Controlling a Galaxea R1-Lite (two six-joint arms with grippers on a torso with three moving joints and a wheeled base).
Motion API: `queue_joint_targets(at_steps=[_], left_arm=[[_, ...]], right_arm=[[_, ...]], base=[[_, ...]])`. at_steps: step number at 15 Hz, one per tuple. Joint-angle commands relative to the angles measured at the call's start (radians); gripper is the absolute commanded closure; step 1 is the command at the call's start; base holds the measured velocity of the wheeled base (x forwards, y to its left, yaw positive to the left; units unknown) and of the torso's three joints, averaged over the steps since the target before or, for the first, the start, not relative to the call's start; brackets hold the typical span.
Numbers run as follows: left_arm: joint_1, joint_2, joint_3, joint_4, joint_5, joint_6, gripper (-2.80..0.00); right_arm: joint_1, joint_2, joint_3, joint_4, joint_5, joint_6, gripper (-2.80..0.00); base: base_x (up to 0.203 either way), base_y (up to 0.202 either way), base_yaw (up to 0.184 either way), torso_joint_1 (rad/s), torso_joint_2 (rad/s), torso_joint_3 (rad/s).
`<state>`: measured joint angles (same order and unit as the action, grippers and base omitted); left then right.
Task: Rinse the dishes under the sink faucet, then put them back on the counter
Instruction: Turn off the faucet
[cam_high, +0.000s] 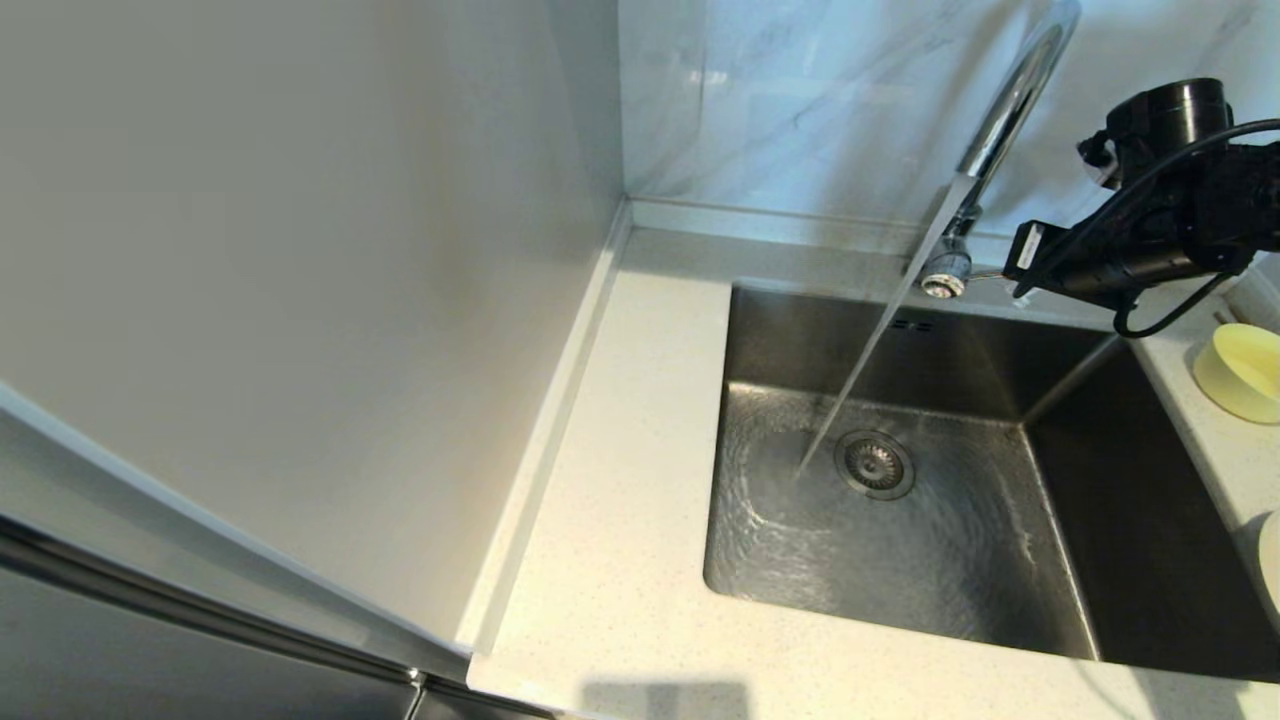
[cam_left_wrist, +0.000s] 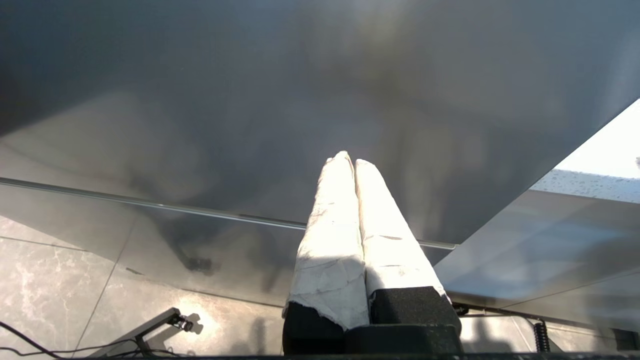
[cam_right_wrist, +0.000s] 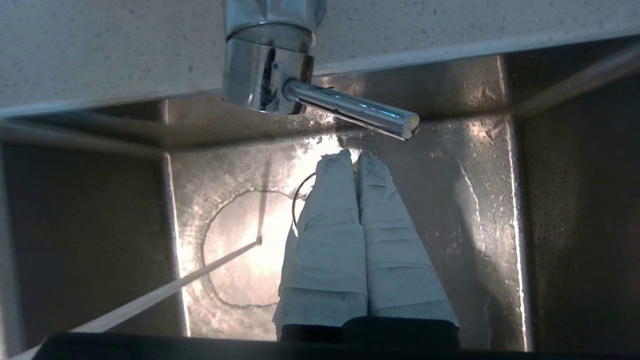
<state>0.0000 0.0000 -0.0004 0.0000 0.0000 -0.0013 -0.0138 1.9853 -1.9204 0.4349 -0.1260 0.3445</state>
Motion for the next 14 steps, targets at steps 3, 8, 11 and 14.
queue_joint_targets(at_steps=[3,8,11,14], left_arm=[[0.000,0.000,-0.001,0.000,0.000,0.000,0.00],[0.000,0.000,0.000,0.000,0.000,0.000,0.00],[0.000,0.000,0.000,0.000,0.000,0.000,0.00],[0.000,0.000,0.000,0.000,0.000,0.000,0.00]], right_arm=[[-0.011,0.012,0.000,0.002,-0.003,-0.003,0.00],[-0.009,0.046,-0.026,-0.002,-0.002,-0.015,0.00],[-0.009,0.064,-0.044,-0.052,-0.001,-0.016,0.00],[-0.009,0.090,-0.045,-0.114,-0.026,-0.014,0.00]], base=[[0.000,0.000,0.000,0.000,0.00,0.000],[0.000,0.000,0.000,0.000,0.00,0.000],[0.000,0.000,0.000,0.000,0.00,0.000],[0.000,0.000,0.000,0.000,0.00,0.000]])
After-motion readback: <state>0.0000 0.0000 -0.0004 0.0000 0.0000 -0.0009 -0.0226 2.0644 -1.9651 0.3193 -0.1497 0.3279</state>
